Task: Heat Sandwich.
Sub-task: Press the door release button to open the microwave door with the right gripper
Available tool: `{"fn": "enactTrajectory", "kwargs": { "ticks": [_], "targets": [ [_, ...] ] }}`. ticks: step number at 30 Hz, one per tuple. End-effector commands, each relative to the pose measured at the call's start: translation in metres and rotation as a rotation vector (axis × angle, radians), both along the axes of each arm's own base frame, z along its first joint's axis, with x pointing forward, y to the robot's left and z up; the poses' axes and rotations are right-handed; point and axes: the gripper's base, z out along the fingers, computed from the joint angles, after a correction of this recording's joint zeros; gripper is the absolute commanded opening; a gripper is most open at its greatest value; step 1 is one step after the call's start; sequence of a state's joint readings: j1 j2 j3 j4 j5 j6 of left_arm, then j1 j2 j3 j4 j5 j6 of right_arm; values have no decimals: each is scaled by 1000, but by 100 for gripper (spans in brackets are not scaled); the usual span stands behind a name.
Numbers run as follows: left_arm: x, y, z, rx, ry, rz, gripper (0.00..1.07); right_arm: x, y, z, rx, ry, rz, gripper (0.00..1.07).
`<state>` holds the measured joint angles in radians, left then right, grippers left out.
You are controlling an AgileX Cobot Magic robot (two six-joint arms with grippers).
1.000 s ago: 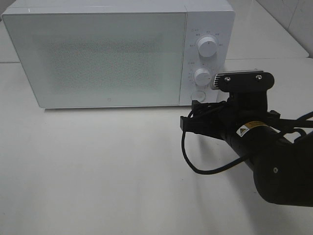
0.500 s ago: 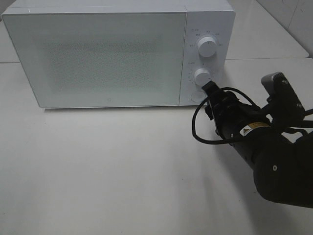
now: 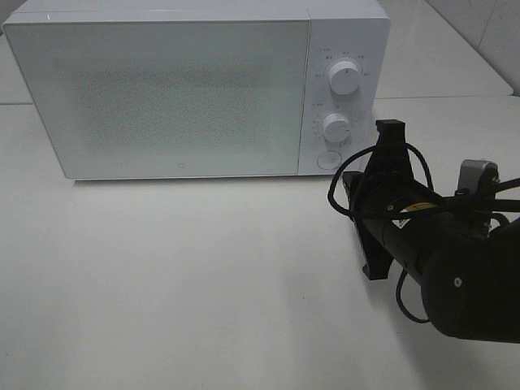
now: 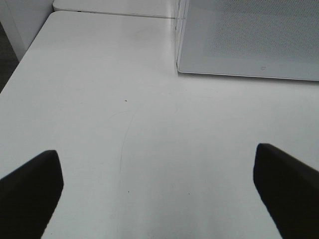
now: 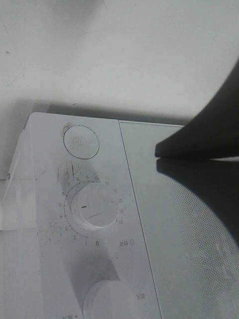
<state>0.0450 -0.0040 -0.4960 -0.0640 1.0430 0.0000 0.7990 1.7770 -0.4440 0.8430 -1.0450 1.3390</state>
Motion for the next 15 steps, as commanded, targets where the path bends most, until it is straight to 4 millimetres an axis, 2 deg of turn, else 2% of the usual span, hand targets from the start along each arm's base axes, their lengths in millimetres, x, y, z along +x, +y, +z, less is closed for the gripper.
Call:
{"fn": "enactTrajectory", "kwargs": {
  "ticks": [1,8,12,13,15],
  "targets": [
    [-2,0,0,-2,-29,-1,98,2,3,0,17,11,5,0],
    [-2,0,0,-2,-29,-1,98,22,3,-6,15,31,14,0],
    [-2,0,0,-2,-29,-1,98,43,4,-14,10,68,20,0],
    [-2,0,0,-2,-29,-1,98,43,4,-14,10,68,20,0],
    [-2,0,0,-2,-29,-1,98,58,6,-17,6,68,26,0]
  ]
}}
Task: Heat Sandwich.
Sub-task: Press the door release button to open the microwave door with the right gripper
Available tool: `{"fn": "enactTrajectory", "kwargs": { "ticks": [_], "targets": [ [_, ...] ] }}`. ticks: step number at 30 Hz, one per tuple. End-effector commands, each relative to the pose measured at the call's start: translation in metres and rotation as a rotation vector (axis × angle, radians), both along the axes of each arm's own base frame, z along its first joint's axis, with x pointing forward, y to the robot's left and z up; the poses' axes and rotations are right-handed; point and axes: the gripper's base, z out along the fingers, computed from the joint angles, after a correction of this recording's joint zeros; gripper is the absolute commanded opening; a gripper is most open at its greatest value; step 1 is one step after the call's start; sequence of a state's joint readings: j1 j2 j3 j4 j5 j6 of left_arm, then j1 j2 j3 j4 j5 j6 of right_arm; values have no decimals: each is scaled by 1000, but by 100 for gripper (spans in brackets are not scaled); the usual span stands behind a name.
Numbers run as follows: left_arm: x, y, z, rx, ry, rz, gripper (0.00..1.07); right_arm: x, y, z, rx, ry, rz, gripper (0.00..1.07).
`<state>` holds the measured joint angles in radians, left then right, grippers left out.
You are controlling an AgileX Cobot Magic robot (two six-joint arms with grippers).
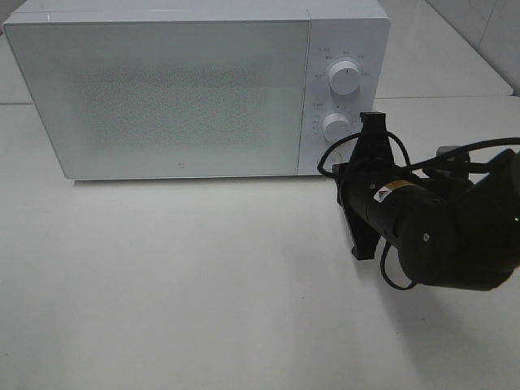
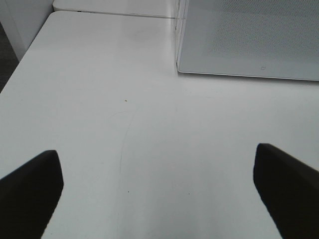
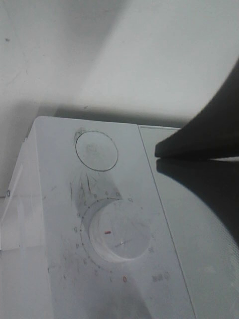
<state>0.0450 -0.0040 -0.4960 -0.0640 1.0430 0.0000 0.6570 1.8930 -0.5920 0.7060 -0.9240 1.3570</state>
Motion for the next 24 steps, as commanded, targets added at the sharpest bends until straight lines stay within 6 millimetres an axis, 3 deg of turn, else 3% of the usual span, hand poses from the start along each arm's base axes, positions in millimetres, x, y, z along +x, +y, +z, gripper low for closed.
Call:
{"fn": "enactTrajectory", "kwargs": {
  "ticks": [1,12,24],
  "targets": [
    [-2,0,0,-2,-29,-1,98,16,3,-4,-1,2,19,0],
    [-2,0,0,-2,-29,-1,98,56,0,-26,-2,34,-24,0],
    [-2,0,0,-2,-29,-1,98,74,2,-30,13,13,-40,0]
  ]
}}
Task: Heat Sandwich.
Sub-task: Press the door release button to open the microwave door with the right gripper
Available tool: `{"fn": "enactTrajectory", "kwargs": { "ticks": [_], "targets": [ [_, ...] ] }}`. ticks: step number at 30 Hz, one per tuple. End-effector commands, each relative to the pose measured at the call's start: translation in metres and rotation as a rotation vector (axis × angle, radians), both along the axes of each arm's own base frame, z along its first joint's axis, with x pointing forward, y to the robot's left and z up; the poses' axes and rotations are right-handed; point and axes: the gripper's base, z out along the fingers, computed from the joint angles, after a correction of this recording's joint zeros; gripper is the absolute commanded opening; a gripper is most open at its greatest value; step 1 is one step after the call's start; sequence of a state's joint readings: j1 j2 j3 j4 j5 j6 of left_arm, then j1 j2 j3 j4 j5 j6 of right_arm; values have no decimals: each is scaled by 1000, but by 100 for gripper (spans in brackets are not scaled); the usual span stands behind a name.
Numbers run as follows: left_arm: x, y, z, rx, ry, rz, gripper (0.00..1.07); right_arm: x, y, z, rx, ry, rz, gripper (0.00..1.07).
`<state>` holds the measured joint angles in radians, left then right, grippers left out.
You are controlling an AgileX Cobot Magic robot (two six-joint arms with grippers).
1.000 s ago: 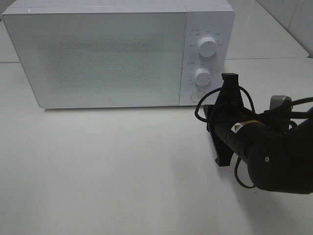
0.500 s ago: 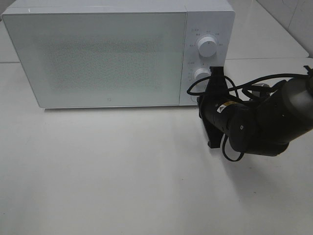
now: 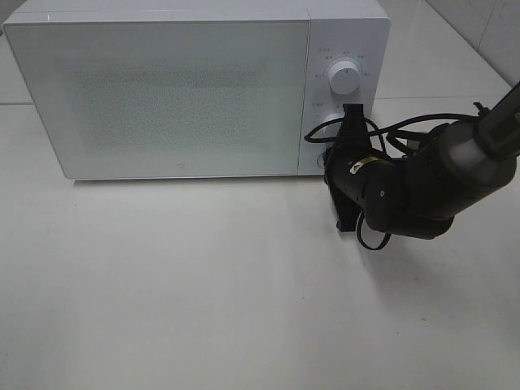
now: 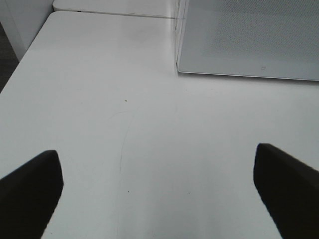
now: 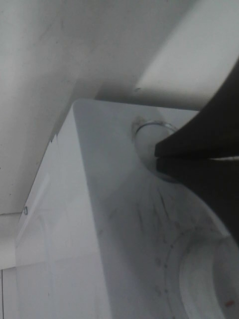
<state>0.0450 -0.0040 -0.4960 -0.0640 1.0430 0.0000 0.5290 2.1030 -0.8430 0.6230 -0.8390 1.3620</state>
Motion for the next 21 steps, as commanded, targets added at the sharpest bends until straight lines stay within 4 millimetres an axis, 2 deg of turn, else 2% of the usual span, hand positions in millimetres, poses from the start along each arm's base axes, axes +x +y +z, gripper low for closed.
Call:
{"fn": "enactTrajectory", "kwargs": {
  "ticks": [1,17,21],
  "targets": [
    [-2,0,0,-2,-29,-1,98,7,-1,0,5,-34,-13,0],
    [-2,0,0,-2,-28,-1,98,25,-1,23,-18,-291,-75,0],
    [-2,0,0,-2,-28,-1,98,33,-1,23,-19,-318,-103,0]
  ]
}}
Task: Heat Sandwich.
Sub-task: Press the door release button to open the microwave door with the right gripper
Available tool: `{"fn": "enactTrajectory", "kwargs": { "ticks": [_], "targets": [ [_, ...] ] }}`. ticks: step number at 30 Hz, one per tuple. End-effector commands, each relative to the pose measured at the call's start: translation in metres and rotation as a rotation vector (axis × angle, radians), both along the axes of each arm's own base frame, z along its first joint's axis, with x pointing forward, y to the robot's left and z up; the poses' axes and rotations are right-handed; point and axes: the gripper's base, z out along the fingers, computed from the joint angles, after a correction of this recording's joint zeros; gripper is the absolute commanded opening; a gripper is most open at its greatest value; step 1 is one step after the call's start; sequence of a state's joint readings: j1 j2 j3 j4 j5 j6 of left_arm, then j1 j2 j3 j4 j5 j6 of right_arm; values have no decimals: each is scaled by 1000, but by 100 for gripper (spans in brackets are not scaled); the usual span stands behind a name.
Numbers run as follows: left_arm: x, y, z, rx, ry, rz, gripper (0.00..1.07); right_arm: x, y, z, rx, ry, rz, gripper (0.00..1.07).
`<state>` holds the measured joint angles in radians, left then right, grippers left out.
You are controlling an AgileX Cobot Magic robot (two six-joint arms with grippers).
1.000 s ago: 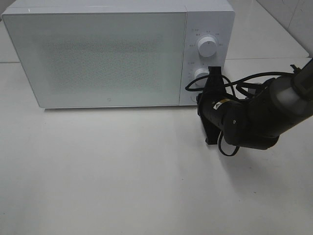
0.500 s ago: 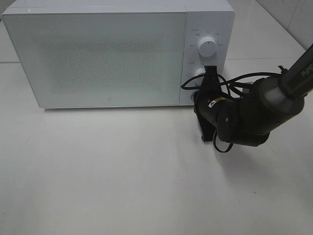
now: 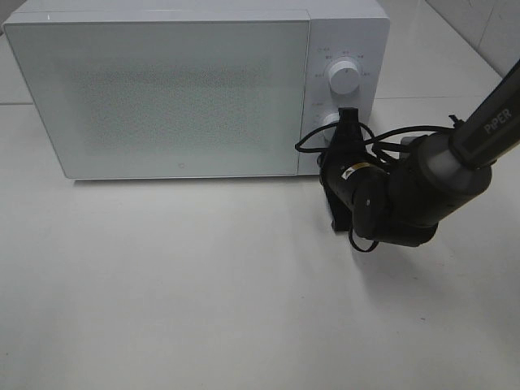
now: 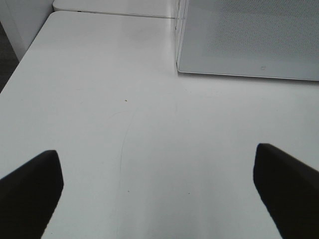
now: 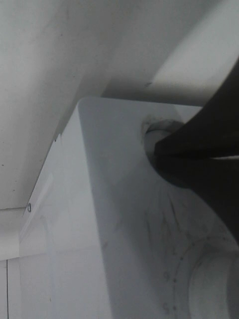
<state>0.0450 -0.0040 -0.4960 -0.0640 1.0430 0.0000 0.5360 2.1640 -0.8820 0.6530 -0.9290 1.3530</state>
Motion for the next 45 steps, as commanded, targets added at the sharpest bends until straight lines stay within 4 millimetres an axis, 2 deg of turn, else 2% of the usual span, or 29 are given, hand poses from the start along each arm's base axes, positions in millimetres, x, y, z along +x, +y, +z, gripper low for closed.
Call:
{"fn": "enactTrajectory", "kwargs": {
  "ticks": [1,3,4,9,22,40,45],
  "targets": [
    [-2,0,0,-2,-28,-1,98,28,-6,32,-18,-274,-76,0],
    [-2,0,0,-2,-28,-1,98,31,-6,33,-24,-298,-81,0],
    [-2,0,0,-2,-28,-1,98,39,-9,37,-28,-349,-103,0],
    [-2,0,0,-2,-28,-1,98,51,-7,42,-45,-337,-74,0],
    [-2,0,0,-2,-28,-1,98,50,-4,38,-43,-286,-54,0],
    [-2,0,0,-2,-28,-1,98,32,-1,21,-11,-6,39,0],
    [-2,0,0,-2,-28,-1,98,15,-5,18,-24,101,81,0]
  ]
}}
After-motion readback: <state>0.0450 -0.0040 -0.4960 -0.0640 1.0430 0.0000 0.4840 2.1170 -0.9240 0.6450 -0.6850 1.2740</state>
